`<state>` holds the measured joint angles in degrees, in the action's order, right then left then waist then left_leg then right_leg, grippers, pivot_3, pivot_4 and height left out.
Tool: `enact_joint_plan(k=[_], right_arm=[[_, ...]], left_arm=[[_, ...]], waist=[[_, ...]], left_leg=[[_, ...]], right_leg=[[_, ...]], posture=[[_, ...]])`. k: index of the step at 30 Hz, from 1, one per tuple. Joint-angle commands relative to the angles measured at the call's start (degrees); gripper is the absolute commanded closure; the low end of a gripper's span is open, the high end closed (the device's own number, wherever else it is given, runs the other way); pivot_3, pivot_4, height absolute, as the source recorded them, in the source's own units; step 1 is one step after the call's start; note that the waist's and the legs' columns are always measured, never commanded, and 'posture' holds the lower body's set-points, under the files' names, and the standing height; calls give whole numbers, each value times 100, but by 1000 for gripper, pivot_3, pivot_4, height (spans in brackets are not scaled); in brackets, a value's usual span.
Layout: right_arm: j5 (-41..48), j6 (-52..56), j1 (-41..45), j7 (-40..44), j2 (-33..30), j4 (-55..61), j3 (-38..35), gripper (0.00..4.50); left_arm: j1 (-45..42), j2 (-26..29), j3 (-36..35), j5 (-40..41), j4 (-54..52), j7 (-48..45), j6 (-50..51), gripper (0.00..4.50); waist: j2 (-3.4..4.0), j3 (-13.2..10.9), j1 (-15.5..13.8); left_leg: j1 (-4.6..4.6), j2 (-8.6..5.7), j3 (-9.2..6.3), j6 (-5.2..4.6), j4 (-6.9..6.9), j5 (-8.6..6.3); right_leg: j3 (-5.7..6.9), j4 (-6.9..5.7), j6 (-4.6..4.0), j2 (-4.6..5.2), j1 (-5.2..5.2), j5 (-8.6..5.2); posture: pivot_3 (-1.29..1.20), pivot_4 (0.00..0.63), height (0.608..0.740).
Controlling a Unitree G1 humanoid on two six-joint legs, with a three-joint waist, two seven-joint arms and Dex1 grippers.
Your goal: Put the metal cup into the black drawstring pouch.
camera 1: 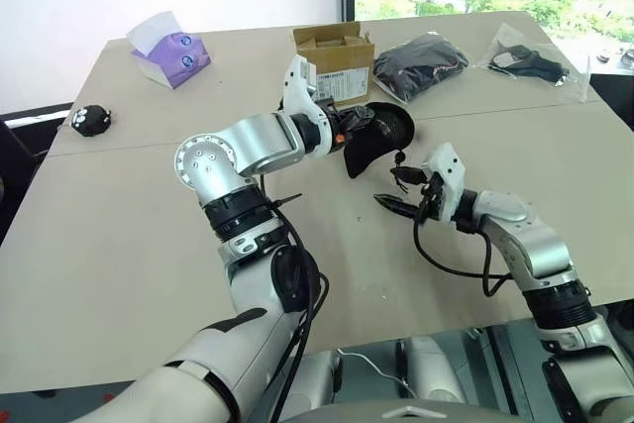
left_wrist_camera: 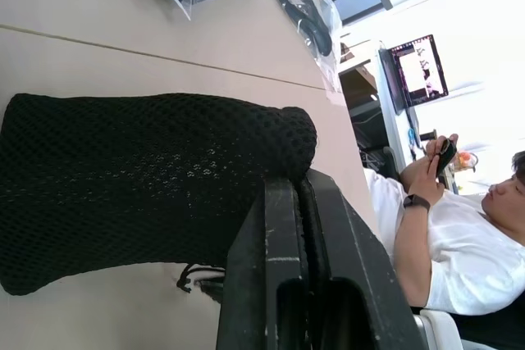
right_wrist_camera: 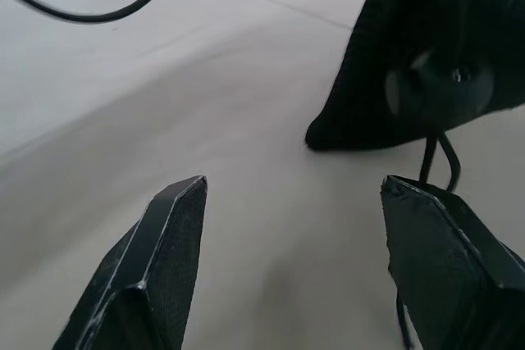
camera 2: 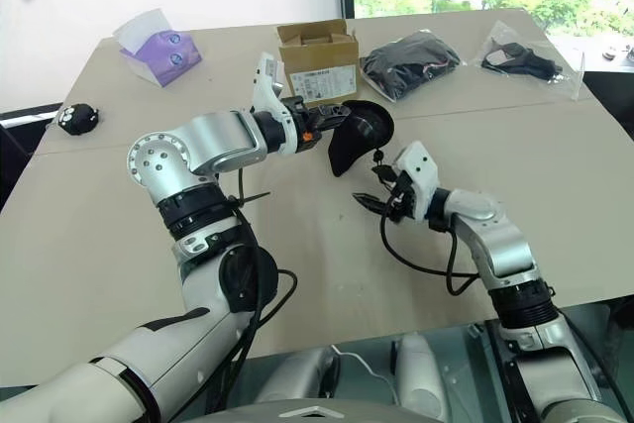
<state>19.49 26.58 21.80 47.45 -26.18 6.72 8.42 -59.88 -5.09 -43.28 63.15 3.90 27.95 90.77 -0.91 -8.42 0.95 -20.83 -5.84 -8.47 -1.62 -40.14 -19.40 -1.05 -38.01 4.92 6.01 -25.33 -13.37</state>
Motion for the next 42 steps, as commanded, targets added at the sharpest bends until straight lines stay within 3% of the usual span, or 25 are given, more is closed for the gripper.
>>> enact_joint_plan(k=[1,5,10,15,22,23,31,34,38,42], right_arm=[[168,154,-269,242,-381,581,-191,1097],[-27,116,-338,-161,-437,410,-339,1097],[-337,-124,221,-1032,442,-468,-318,1097],[-122,-56,288,-847,784,-603,-289,1097],[-133,-5,197,-745,706,-469,-287,4258],[-154,-21,207,-750,697,-487,-281,4387],[-424,-393,140,-900,474,-413,-384,4387],[-860,-1123,363,-1220,337,-606,-486,4387],[-1955,-3212,1055,-2053,-8,-1206,-654,4387],[-2129,-3858,1619,-2278,-18,-1304,-717,4387]], left_arm=[[-73,13,11,113,-153,29,-48,4500],[-61,-46,-18,164,-185,97,-75,4500],[4,-240,-44,247,-303,274,-98,4500],[57,-263,-89,376,-405,540,-177,4500],[242,-431,-31,853,-658,1093,-342,4500],[277,-437,1,943,-668,1183,-380,4500],[618,-241,443,1911,-684,1972,-879,4500],[796,-66,761,2354,-688,2239,-1220,4500],[1062,136,1181,2673,-834,2426,-1771,4500],[1250,425,1627,2776,-938,2297,-2145,4500]], waist=[[0,0,-14],[0,0,-7],[1,1,21],[1,0,-11],[1,1,8],[1,1,11],[1,1,-7],[1,1,-10],[2,1,10],[2,1,27]], left_leg=[[-1,0,1,0,-1,0],[2,-1,2,0,-1,0],[9,4,10,1,1,0],[3,1,6,0,-1,0],[2,0,3,0,-1,0],[4,0,5,0,-2,0],[4,0,6,0,-3,0],[4,0,6,0,-3,0],[8,-1,15,0,-3,0],[11,3,18,1,-3,0]], right_leg=[[-1,1,0,0,1,0],[-2,-1,1,0,2,1],[-13,-8,-1,-4,0,1],[-6,1,-1,-1,0,2],[-4,0,1,-2,0,2],[-7,-2,1,-2,0,2],[-8,-2,1,-1,1,2],[-8,-3,1,-1,0,2],[-17,-8,2,-2,-2,3],[-18,-7,1,-7,-4,3]], posture=[[0,150,740],[0,150,740],[0,150,740],[0,150,740],[0,150,740],[0,150,740],[0,150,740],[0,150,740],[0,150,740],[0,150,740]])
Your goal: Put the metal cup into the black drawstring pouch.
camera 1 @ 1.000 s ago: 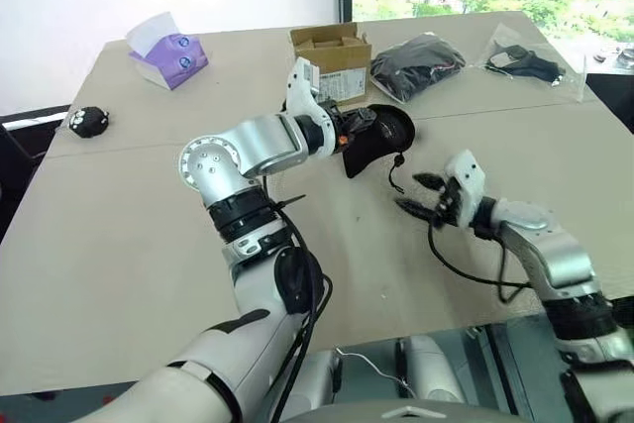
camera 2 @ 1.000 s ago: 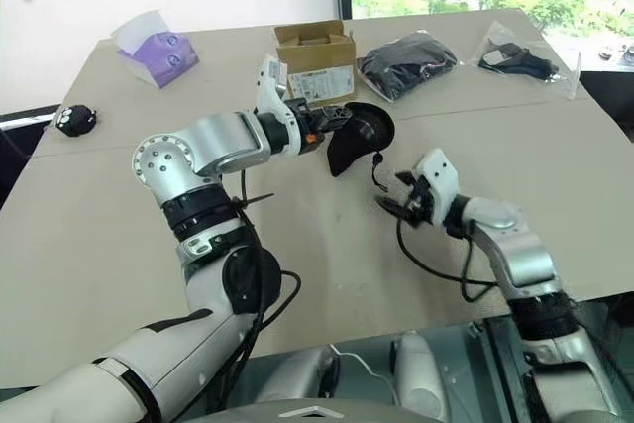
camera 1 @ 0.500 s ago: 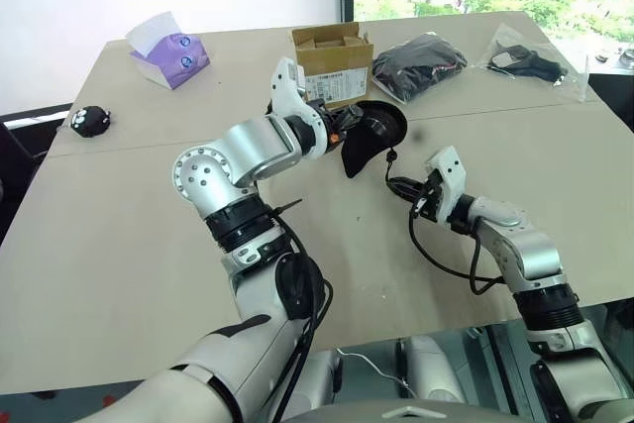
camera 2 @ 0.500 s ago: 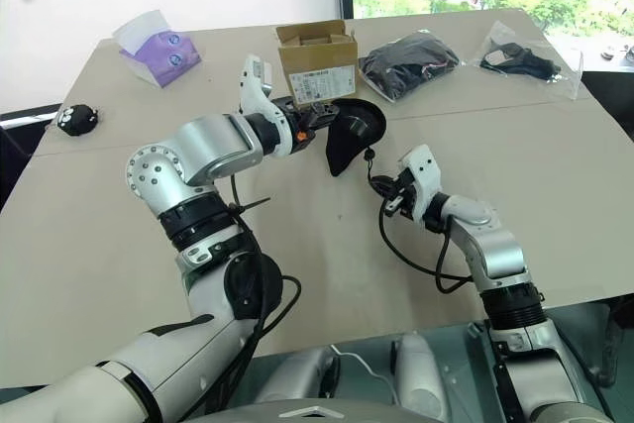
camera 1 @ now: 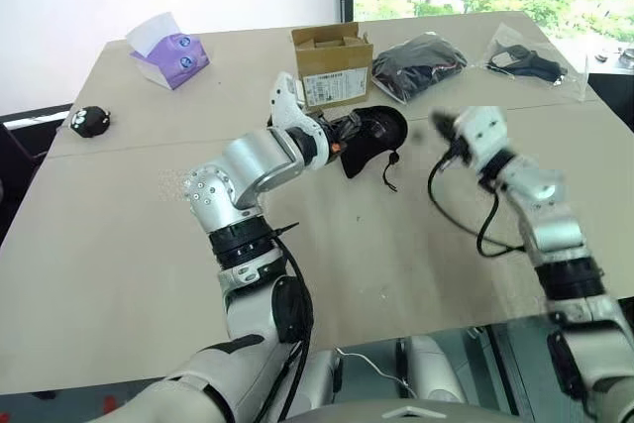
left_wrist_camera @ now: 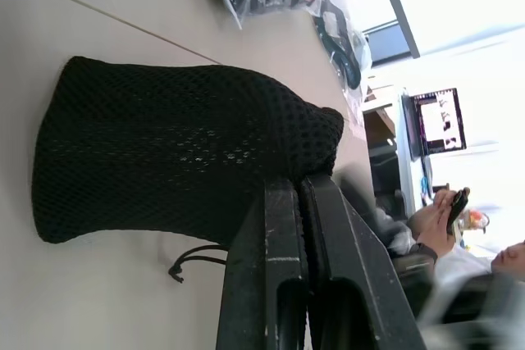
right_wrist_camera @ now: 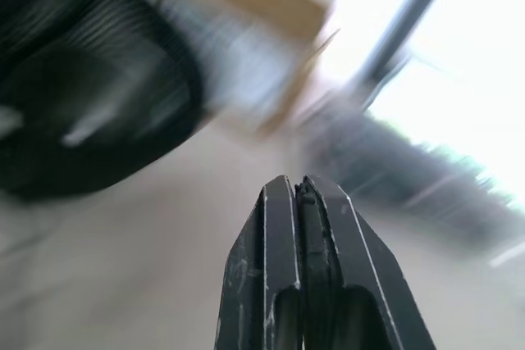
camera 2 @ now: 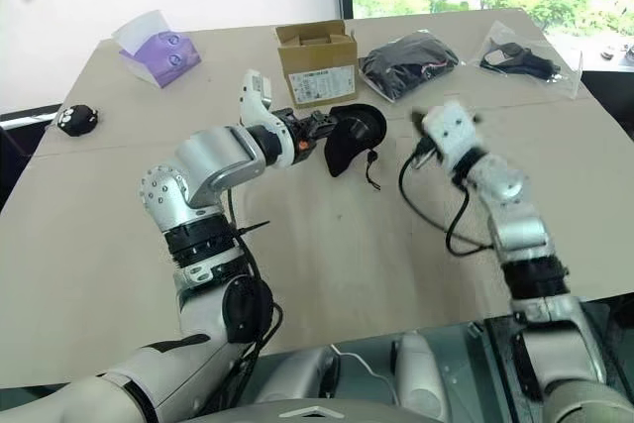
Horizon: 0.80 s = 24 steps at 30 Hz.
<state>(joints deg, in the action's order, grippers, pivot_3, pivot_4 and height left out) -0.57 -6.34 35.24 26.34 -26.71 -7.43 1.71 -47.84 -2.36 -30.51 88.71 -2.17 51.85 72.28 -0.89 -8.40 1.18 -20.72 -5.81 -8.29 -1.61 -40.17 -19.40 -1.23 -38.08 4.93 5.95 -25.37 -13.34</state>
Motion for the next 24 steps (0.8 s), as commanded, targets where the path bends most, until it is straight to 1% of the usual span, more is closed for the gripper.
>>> enact_joint_plan(k=[1,3,7,11,17,21,24], right_arm=[[-158,-672,367,-170,35,101,-41,4387],[-239,-891,604,-184,31,141,-30,4387],[-297,-947,1008,-227,82,243,-56,4387],[-279,-877,1346,-221,150,328,-35,4387],[-284,-849,1440,-225,180,367,-61,4387],[-289,-839,1466,-240,162,389,-102,4387],[-282,-808,1524,-256,161,421,-129,4387]], left_arm=[[81,210,452,260,-362,-134,-387,4500],[137,333,653,207,-488,-330,-545,4500],[283,368,794,80,-838,-1167,-1203,4500],[586,661,1195,-57,-1074,-1745,-1269,4500],[782,967,1611,-189,-1131,-2119,-1432,4500],[813,1018,1696,-97,-1131,-2387,-1610,4500],[815,1212,1830,-224,-1237,-2738,-1594,4500]], waist=[[0,0,5],[0,0,0],[0,0,2],[1,0,32],[1,0,76],[1,0,113],[1,0,131]], left_leg=[[0,2,0,0,0,0],[-3,2,0,0,-1,0],[-6,-2,2,-1,0,0],[-5,2,-2,0,2,0],[-6,-1,-3,-1,1,0],[-6,0,-3,-1,2,0],[-5,0,-1,-1,2,0]], right_leg=[[0,1,0,-1,0,0],[1,4,0,0,2,0],[-1,9,1,3,2,1],[3,8,0,0,2,1],[3,9,1,3,4,1],[2,8,1,2,3,1],[0,8,0,1,3,1]], posture=[[0,150,740],[0,150,740],[0,150,740],[0,150,740],[0,150,740],[0,150,740],[0,150,740]])
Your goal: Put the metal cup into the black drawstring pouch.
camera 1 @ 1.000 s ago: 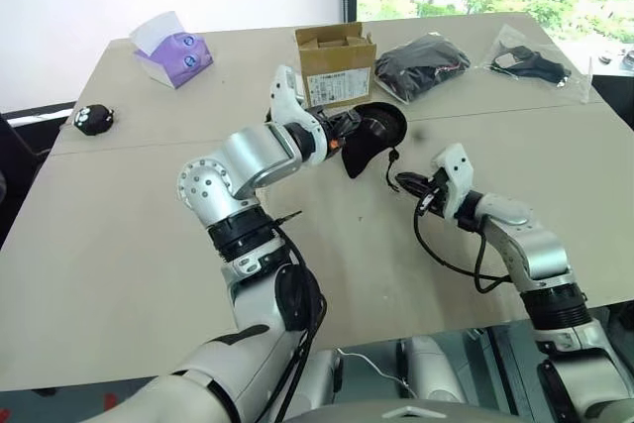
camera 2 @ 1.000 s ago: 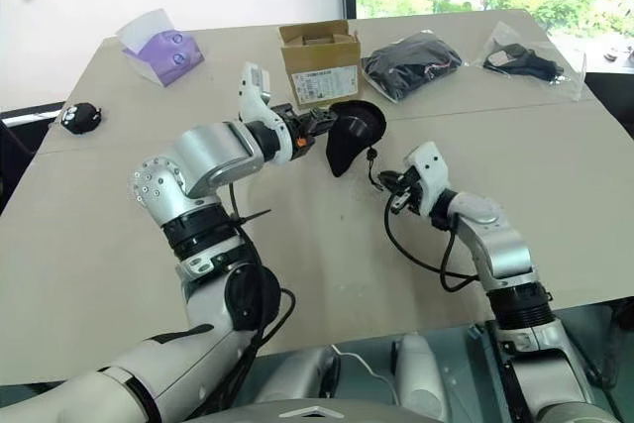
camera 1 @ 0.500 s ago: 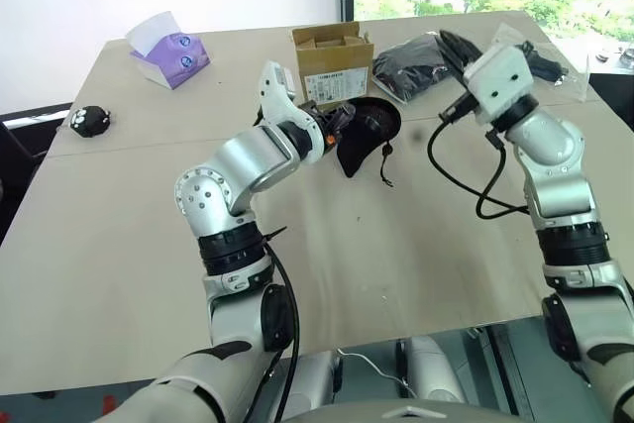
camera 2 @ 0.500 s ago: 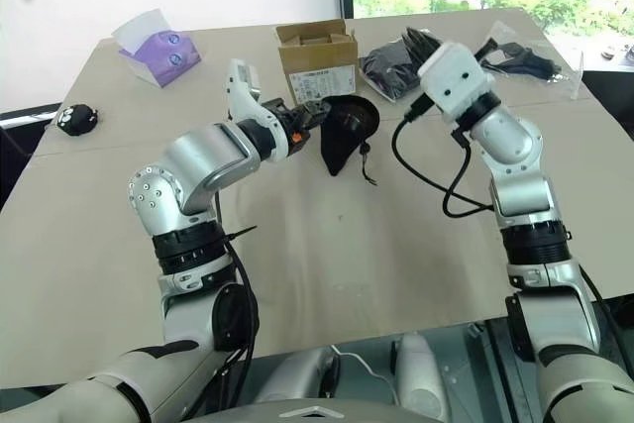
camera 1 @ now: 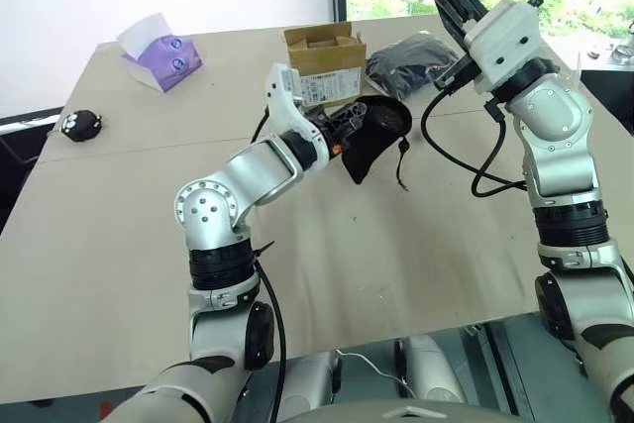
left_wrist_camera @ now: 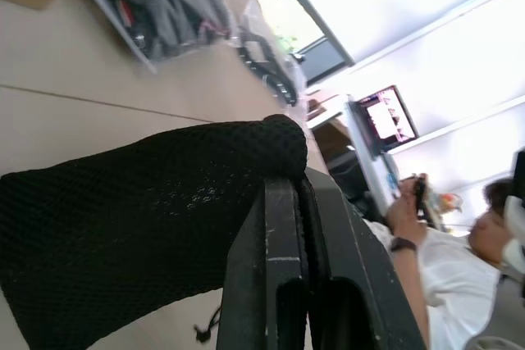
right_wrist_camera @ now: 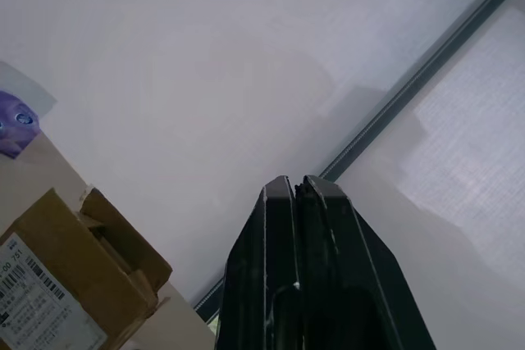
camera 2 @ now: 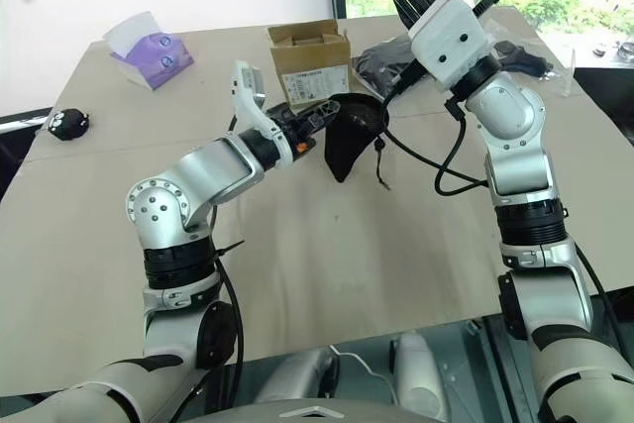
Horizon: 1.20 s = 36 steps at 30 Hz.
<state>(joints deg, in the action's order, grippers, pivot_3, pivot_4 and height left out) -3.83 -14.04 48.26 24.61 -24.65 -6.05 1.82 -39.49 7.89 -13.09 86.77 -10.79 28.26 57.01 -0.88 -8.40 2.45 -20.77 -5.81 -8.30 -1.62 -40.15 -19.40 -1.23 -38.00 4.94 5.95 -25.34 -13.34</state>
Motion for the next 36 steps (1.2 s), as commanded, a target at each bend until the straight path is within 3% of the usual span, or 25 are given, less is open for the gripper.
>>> enact_joint_plan(k=[1,3,9,13,16,20,24,27,29,33,36], right_arm=[[39,-49,233,-86,-42,280,-139,4461],[22,-75,267,-78,-51,270,-130,4500],[-6,-72,323,-76,-127,279,-177,4500],[80,40,242,-50,-131,364,-198,4500],[622,716,-71,150,-6,566,-280,4500],[2325,3397,-1558,809,-189,1786,-423,4500],[3139,4761,-2886,1532,-992,2883,-377,4500],[3219,5219,-3342,1804,-1455,3351,-112,3846],[3072,5247,-3398,1822,-1560,3451,110,2730],[2437,4848,-3086,1663,-1332,3230,735,1136],[1701,4343,-2728,1639,-1274,2809,1256,1136]], left_arm=[[-7,224,114,-65,-397,-474,-100,4230],[21,219,70,-32,-439,-692,-265,3639],[-68,428,285,-668,-295,-1209,-419,848],[-105,499,235,-859,-169,-1519,-496,848],[-94,517,248,-1105,-86,-1566,-531,848],[-99,601,123,-1275,14,-1622,-535,848],[-57,800,68,-1454,41,-1711,-484,848],[38,880,-7,-1509,42,-1682,-462,788],[64,884,-43,-1534,37,-1673,-471,788],[28,891,-94,-1587,23,-1641,-490,788],[17,903,-123,-1598,-34,-1609,-473,788]], waist=[[0,0,5],[0,0,3],[0,0,-7],[0,0,-3],[0,0,-5],[-1,1,-57],[13,-7,-112],[21,-3,-46],[20,-2,-31],[19,-2,-46],[17,-2,-77]], left_leg=[[0,1,0,0,1,0],[0,1,0,0,2,0],[0,0,-1,0,2,0],[-1,0,-1,0,3,0],[0,1,-2,0,4,0],[-4,2,-17,0,1,0],[-18,-4,-16,-2,1,-1],[-13,-3,-10,-1,4,-1],[3,1,-12,-1,8,-1],[4,3,-13,0,7,-1],[-2,-6,-13,-1,1,-1]], right_leg=[[0,0,0,0,-1,0],[0,0,0,-1,-1,0],[2,1,0,0,0,0],[2,2,0,0,0,0],[3,1,0,0,0,0],[15,7,0,4,8,0],[11,9,0,8,-3,0],[-12,-2,0,4,-15,0],[-21,-6,-4,4,-10,2],[-22,-6,-4,-1,-11,13],[-22,-2,3,-4,-11,17]], posture=[[0,150,740],[0,150,740],[0,150,740],[0,150,740],[0,150,740],[0,150,740],[0,150,740],[0,150,740],[0,150,740],[0,150,740],[0,150,740]])
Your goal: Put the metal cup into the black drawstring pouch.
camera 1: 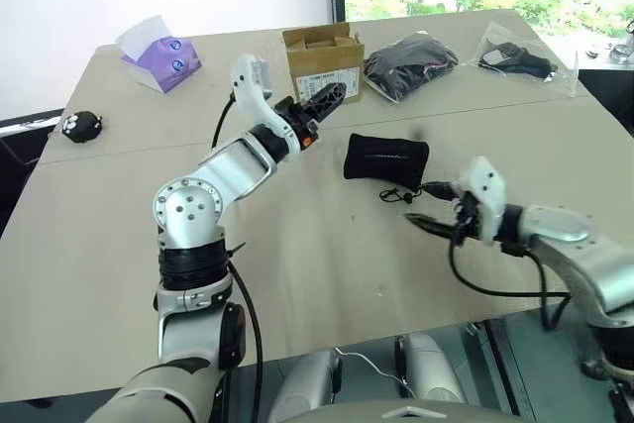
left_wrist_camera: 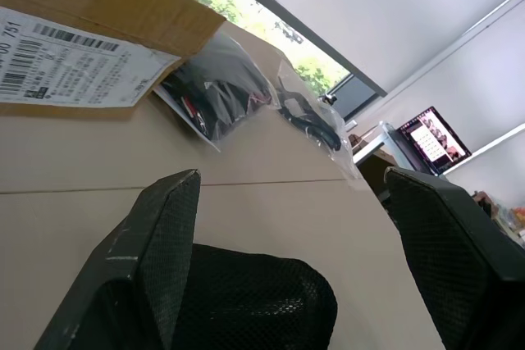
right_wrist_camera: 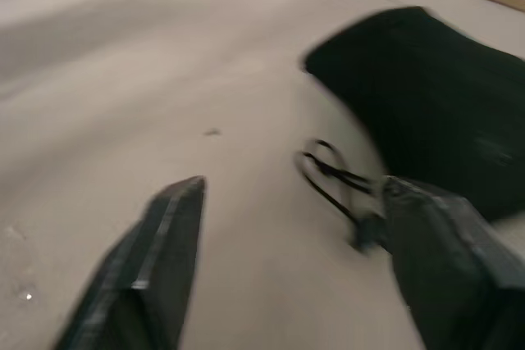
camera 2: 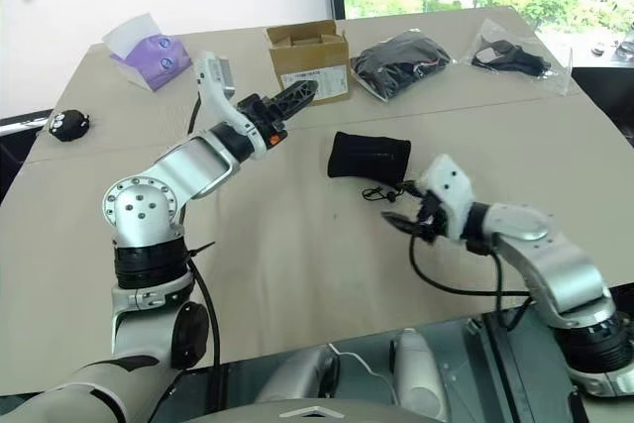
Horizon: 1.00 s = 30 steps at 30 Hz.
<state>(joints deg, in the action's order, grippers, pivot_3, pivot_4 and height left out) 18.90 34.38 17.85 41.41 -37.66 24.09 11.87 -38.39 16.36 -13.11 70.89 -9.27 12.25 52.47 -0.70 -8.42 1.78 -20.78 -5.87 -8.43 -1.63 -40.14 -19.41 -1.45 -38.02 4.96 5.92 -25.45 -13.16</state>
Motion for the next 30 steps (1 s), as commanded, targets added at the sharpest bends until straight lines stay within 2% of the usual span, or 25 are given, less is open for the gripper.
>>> enact_joint_plan(k=[1,5,14,17,22,26,30], right_arm=[[-668,-582,407,-22,79,-328,344,1136],[-1051,-921,744,22,289,-908,564,1136],[-1682,-1600,928,204,563,-1952,870,1136],[-1801,-1745,969,177,664,-2115,843,1874],[-1965,-1961,995,138,780,-2163,759,4387],[-1937,-2080,961,143,776,-2038,588,4452],[-826,-1491,1242,9,1292,-1542,-306,4452]], left_arm=[[-91,62,-133,2,-206,11,-15,788],[-94,73,-173,-4,-263,90,-38,788],[-20,37,-365,139,-489,401,-76,788],[-23,56,-388,172,-510,454,-78,788],[-12,69,-373,177,-497,495,-76,788],[-40,52,-354,201,-462,528,-68,788],[-40,97,-254,135,-461,421,-13,788]], waist=[[-1,0,-20],[-2,0,-80],[-2,0,-87],[-2,0,-87],[-2,0,-85],[-2,0,-86],[-2,0,-67]], left_leg=[[-1,-2,0,0,-2,0],[-2,-1,-3,0,0,0],[-3,-1,-2,0,0,0],[-3,0,-3,0,0,0],[-3,0,-3,0,-1,0],[-3,-1,-3,0,-1,0],[-3,1,-2,0,0,0]], right_leg=[[0,3,2,1,1,1],[4,6,3,0,-2,2],[4,7,3,-1,-1,2],[3,7,3,-1,-1,2],[4,7,3,-1,-1,2],[4,7,3,-1,-1,2],[2,6,3,-2,-2,2]], posture=[[0,150,740],[0,150,740],[0,150,740],[0,150,740],[0,150,740],[0,150,740],[0,150,740]])
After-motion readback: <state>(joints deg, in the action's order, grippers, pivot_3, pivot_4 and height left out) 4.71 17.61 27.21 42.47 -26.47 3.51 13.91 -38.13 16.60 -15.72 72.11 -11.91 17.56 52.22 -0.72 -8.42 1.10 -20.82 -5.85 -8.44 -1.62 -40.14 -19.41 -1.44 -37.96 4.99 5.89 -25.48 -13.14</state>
